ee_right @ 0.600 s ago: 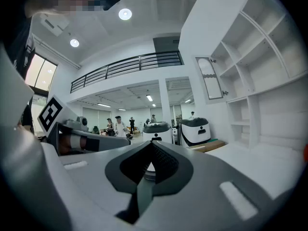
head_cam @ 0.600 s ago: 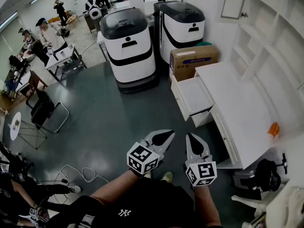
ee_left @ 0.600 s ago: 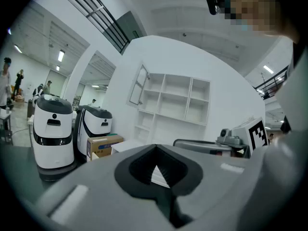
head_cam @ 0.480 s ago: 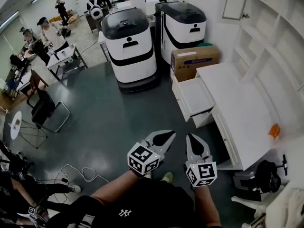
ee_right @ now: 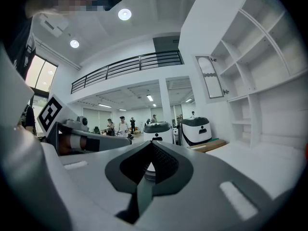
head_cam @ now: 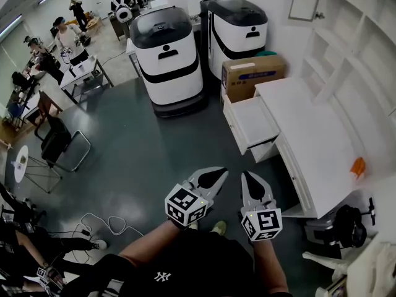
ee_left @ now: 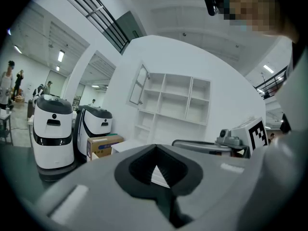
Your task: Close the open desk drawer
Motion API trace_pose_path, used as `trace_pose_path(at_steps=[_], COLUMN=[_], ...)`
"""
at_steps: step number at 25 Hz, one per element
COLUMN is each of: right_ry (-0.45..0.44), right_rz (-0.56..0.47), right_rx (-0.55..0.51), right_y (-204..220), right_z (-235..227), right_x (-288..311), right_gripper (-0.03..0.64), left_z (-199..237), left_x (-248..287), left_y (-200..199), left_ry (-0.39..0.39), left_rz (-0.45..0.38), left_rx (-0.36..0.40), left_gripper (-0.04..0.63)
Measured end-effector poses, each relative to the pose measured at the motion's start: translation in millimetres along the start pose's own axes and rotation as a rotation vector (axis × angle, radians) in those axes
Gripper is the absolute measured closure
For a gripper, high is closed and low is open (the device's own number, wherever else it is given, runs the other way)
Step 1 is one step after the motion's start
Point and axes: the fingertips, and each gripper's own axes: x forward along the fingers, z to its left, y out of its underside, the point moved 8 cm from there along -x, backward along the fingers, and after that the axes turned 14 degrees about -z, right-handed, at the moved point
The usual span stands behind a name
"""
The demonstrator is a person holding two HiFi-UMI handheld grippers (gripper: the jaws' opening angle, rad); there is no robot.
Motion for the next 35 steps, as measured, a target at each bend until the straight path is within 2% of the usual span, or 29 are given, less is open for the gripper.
trace_pose_path(at_steps=[10,17,24,35], right_ry=[0.017,-0.013,-0.047,-0.049], right_rz=[-0.038,-0.045,-0.05,-0.021], right_rx=[0.063,0.069,0.082,0.081], right_y=[1.2,5.5,1.3,14.5], right_z=[-25.4,-45.5,-38.9,-58.4], right_x=[-9.8,-5.7,-3.3,29.8], right_gripper=[0.594,0.594,0.594,0.594], left_z=[2.4,-0.2,-5.3,30.7], left_x=[10.2,26.3,17.8,42.7], left_y=[5.7,9.4,3.2,6.9], left_ry=[-0.024,-0.05,-0.074,-0.09], left_rz=[-0.012,-0.023,-0.03,-0.043], left_rx=[-0.003,0.019,0.033,0.022], left_gripper=[0.595,0.595,0.595,0.595])
